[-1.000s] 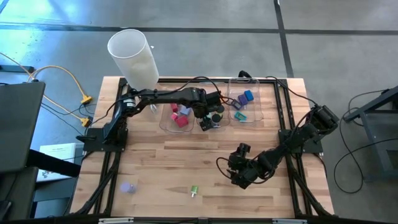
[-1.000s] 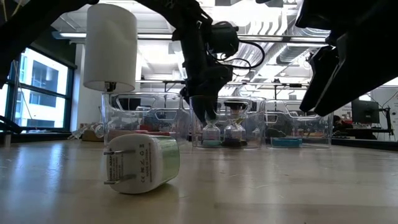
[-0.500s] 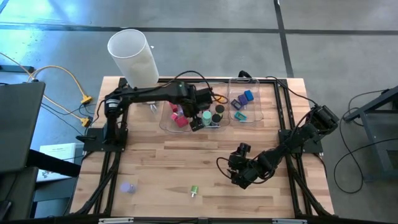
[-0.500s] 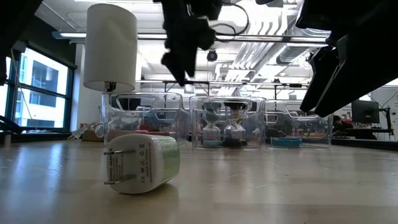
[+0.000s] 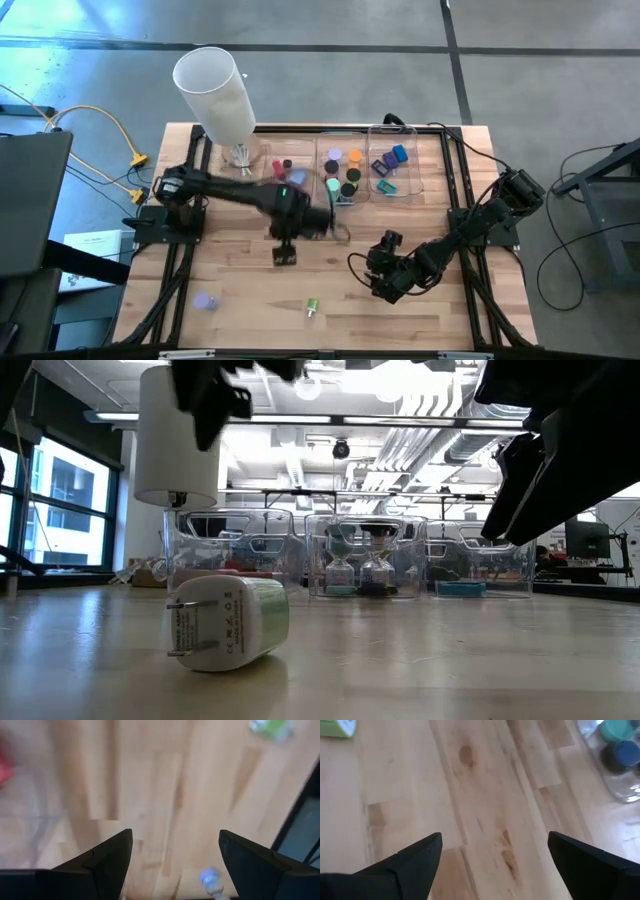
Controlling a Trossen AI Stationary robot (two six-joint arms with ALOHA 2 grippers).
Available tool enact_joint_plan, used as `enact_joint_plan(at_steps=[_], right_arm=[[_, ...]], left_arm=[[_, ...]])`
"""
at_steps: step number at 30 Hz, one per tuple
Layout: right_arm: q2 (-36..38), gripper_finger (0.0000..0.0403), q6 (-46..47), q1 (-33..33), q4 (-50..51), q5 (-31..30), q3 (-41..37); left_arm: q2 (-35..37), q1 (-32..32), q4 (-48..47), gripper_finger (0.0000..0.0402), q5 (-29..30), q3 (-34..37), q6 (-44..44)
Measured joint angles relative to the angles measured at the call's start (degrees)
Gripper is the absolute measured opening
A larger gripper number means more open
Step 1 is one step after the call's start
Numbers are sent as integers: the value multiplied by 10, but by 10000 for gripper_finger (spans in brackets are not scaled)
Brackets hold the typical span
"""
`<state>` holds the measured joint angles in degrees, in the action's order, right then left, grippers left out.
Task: Pick & Place Office items
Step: Put the green charger adapter into the left transparent bin
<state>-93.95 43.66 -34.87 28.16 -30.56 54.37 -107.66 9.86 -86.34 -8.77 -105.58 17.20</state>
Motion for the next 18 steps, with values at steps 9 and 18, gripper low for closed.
enact_joint_plan(at_steps=[9,18], right_arm=[[0,352,-1,0,-23,33,0],[0,352,-3,0,-41,40,0]], left_arm=[[0,167,22,289,44,0,-3],[0,292,26,289,143,0,43]])
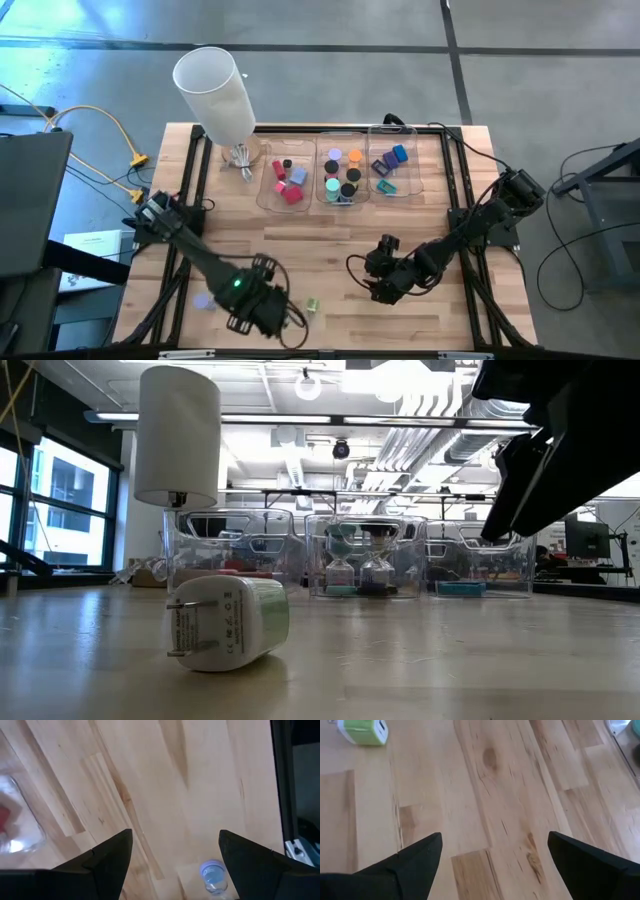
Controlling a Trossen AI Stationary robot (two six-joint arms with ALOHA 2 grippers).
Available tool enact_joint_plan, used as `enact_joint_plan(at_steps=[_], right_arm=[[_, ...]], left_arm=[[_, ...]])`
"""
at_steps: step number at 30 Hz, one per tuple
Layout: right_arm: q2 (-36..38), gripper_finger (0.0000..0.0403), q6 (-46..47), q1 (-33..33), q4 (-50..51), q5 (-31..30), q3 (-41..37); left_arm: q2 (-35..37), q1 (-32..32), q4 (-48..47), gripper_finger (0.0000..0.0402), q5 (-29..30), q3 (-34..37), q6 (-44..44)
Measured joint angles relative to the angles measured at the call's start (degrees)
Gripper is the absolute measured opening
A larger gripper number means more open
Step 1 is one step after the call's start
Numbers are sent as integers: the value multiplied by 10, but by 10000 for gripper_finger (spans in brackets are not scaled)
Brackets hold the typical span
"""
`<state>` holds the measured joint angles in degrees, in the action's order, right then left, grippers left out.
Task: Pick & Place Office items
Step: Put the green charger adapter into the left transparent bin
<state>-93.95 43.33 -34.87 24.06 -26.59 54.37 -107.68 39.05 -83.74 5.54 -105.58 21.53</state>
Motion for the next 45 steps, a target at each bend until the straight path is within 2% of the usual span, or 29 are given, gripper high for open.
enact_joint_plan(at_steps=[9,16,23,28,40,45], right_arm=[[0,352,0,0,-39,0,0],[0,352,-18,0,-90,0,0],[0,352,-171,-1,-272,25,0],[0,352,-238,0,-331,28,0],[-11,352,-249,-7,-367,71,0],[-11,352,-223,-17,-361,71,0]], left_arm=[[0,46,0,289,67,0,127],[0,74,9,289,68,2,204],[0,112,63,289,68,9,208],[-1,127,116,289,76,9,208],[-41,123,144,289,126,9,209],[-54,104,159,289,212,9,271]])
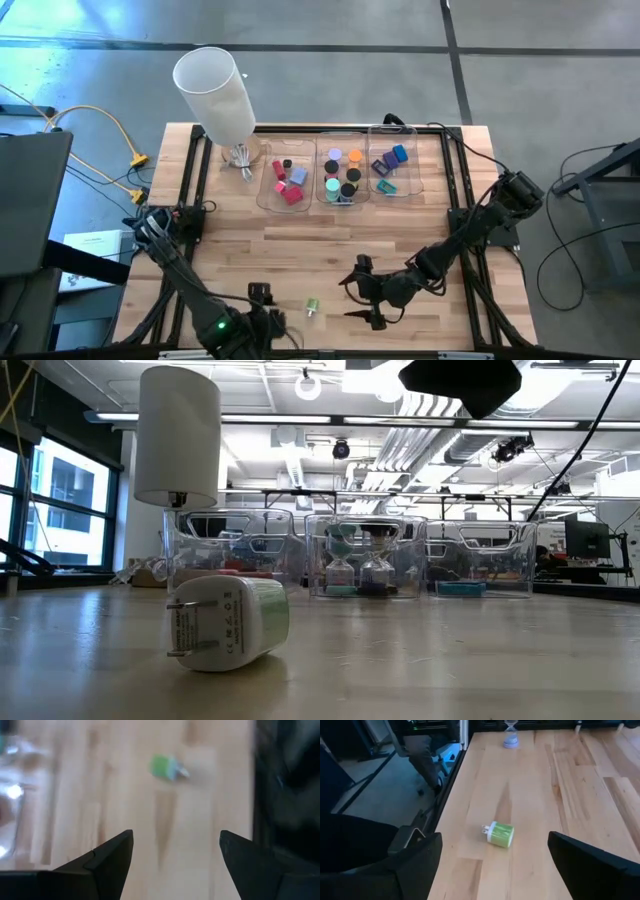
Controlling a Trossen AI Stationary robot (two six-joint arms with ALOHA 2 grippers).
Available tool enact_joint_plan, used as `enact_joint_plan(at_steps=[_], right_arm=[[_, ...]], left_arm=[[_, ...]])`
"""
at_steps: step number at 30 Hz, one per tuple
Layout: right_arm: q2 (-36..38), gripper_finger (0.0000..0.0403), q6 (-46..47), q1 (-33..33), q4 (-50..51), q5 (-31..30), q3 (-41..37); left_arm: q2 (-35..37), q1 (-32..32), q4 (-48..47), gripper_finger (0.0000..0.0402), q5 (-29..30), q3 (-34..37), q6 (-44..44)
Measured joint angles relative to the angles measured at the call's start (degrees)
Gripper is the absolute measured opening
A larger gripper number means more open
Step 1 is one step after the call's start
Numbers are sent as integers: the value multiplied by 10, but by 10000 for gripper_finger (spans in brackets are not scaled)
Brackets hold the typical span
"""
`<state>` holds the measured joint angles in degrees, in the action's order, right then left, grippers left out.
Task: Pick & Place Office items
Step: Put the green charger adapter into the left transparent bin
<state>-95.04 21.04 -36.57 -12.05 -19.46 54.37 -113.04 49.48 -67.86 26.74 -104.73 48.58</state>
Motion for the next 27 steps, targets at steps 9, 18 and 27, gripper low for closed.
enact_joint_plan(at_steps=[9,18,27], right_arm=[[0,352,24,-22,15,-1,0],[0,352,57,-50,27,-37,0],[0,352,92,-85,33,-60,0]], left_arm=[[-2,-47,14,289,49,0,338],[-9,-74,33,289,4,-1,380],[-21,-105,90,289,9,0,437]])
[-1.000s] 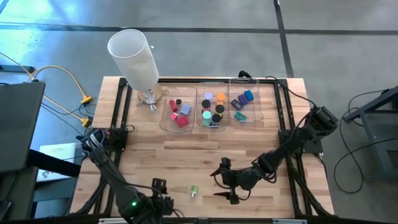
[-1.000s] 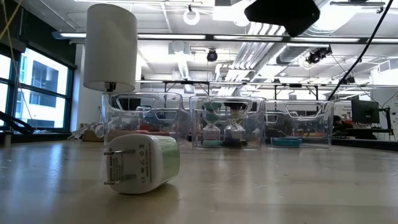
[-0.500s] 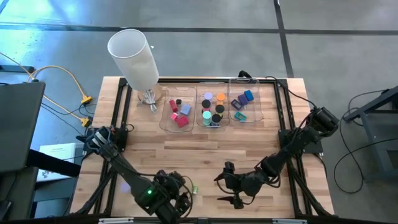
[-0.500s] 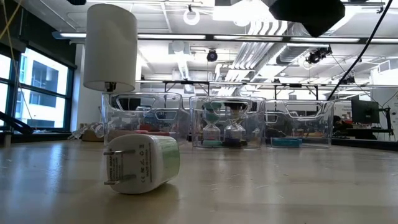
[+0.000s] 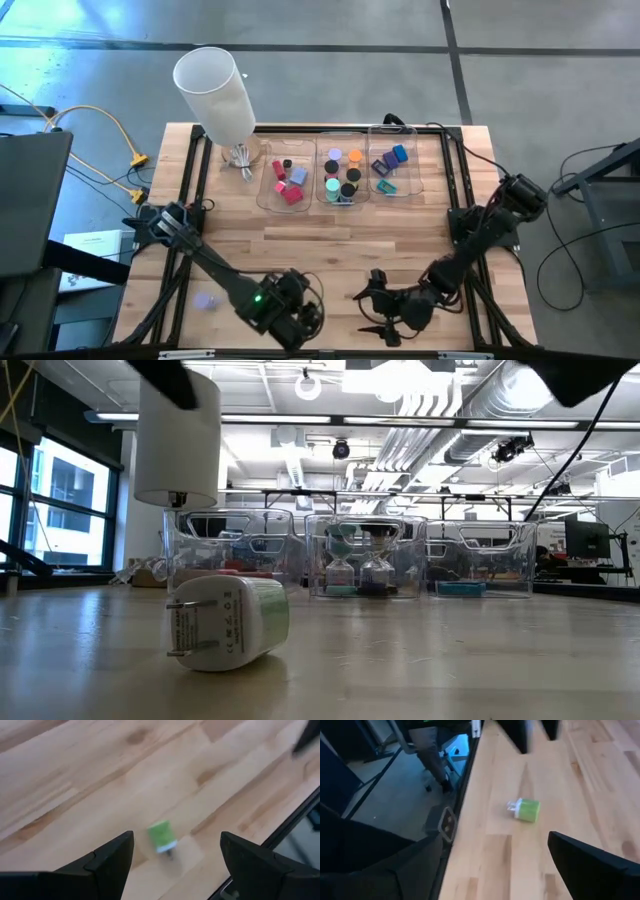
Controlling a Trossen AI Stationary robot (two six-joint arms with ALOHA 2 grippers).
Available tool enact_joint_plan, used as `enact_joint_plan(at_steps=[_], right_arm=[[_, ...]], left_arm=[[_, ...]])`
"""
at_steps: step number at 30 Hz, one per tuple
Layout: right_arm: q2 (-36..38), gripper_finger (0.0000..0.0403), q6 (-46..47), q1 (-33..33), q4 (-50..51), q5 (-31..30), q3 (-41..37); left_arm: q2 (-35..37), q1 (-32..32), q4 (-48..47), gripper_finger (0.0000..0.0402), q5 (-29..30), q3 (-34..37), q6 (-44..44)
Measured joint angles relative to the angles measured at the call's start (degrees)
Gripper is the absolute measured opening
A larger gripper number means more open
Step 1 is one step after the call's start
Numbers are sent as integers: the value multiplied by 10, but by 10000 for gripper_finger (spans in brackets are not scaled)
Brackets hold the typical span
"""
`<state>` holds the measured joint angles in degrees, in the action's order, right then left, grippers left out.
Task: Pick & Place Office items
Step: Put the green charger adapter into the left transparent bin
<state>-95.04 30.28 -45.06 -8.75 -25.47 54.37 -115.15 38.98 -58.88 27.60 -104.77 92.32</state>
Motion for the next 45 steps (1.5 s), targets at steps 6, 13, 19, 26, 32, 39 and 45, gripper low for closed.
enact_joint_plan(at_steps=[6,13,19,26,32,39,45], right_arm=[[0,352,0,-40,0,-22,0],[0,352,2,-87,5,-64,0],[0,352,9,-117,5,-95,0],[0,352,17,-138,5,-102,0],[0,352,16,-150,6,-116,0],[0,352,20,-154,9,-119,0],[-16,352,18,-153,8,-120,0]], left_arm=[[-22,-8,68,289,-6,0,-26],[-56,-19,79,289,-46,0,14],[-67,-23,88,289,-47,0,-9],[-78,-23,66,289,-65,0,57],[-95,-27,66,289,-91,0,102],[-111,-35,66,289,-98,0,111],[-112,-49,65,289,-109,0,110]])
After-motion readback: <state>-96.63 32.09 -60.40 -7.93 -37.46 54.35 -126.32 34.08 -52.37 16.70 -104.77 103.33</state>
